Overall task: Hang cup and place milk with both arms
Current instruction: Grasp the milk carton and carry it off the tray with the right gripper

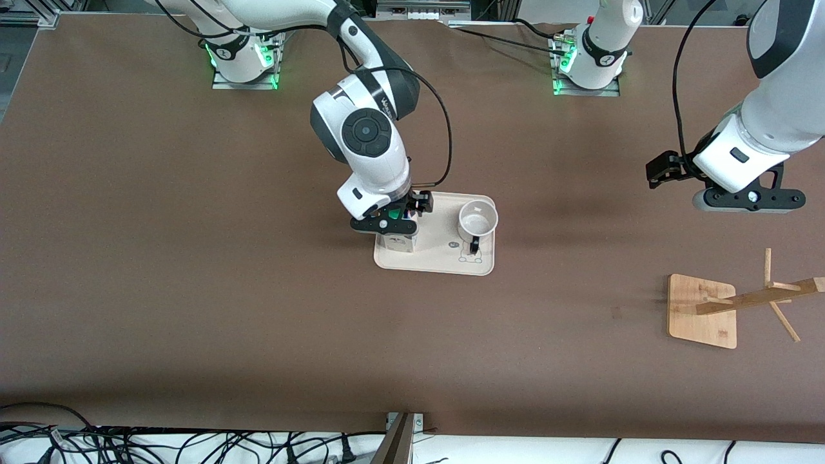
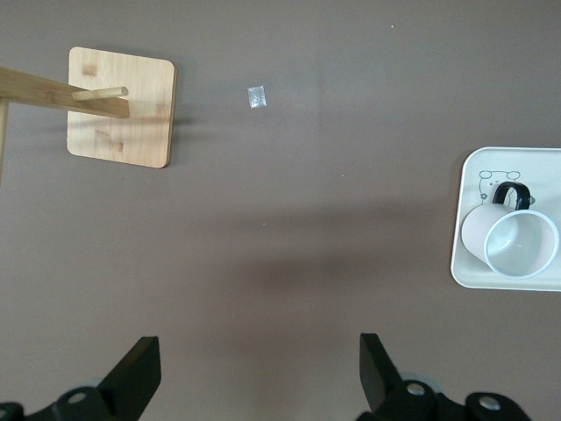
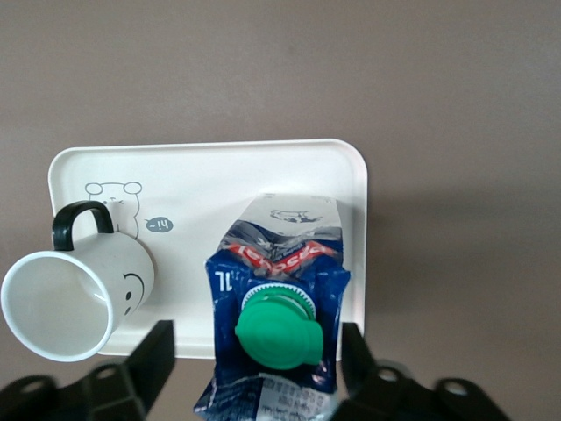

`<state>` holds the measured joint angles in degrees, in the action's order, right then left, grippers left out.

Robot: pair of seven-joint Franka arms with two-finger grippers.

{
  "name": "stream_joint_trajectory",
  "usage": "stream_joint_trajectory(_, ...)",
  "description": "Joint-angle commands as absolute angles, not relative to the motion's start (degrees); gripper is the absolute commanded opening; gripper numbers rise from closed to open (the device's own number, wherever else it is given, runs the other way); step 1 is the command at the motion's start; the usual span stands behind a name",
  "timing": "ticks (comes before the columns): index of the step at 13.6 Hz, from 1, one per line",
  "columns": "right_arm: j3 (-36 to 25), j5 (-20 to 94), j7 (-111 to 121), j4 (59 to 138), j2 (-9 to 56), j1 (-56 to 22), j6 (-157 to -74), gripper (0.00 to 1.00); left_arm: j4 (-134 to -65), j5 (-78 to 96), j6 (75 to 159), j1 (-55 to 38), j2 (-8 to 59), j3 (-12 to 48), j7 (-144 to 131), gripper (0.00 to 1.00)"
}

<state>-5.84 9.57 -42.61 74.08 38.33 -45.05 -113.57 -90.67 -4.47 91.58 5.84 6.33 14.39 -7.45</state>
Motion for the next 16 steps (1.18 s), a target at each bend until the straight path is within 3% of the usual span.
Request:
stream_joint_trajectory(1, -6.6, 9.9, -42.5, 73.7, 38.6, -45.6, -113.6, 0.48, -90.1, -6.4, 91.3, 5.5, 6.7, 14.9, -6.8, 1.00)
stream_joint_trajectory(3, -6.6, 10.0, -42.4, 73.8, 38.6, -45.5, -113.5, 0.35, -89.8, -6.4, 91.5, 5.5, 6.7, 14.9, -6.3, 1.00)
stream_joint_trajectory(4, -6.6, 10.0, -42.0, 73.7, 38.5, -45.1, -113.5, 0.34, -90.1, -7.2, 91.8, 5.5, 7.0, 14.9, -6.2, 1.00)
stream_joint_trajectory(10, -7.3, 10.8, -40.6, 73.2, 35.2, -44.2, -108.3, 0.34, -90.0, -9.1, 91.5, 4.8, 8.5, 15.3, -6.2, 1.00)
stream_joint_trajectory(12, -7.4, 10.9, -34.2, 71.9, 32.6, -41.0, -102.2, 0.34, -89.9, -9.0, 89.7, 4.6, 9.0, 15.4, -6.2, 1.00)
stream_joint_trajectory(16, -9.1, 10.9, -18.5, 74.4, 27.6, -34.5, -97.6, 0.35, -90.1, -8.9, 88.9, 4.7, 8.7, 15.3, -6.3, 1.00)
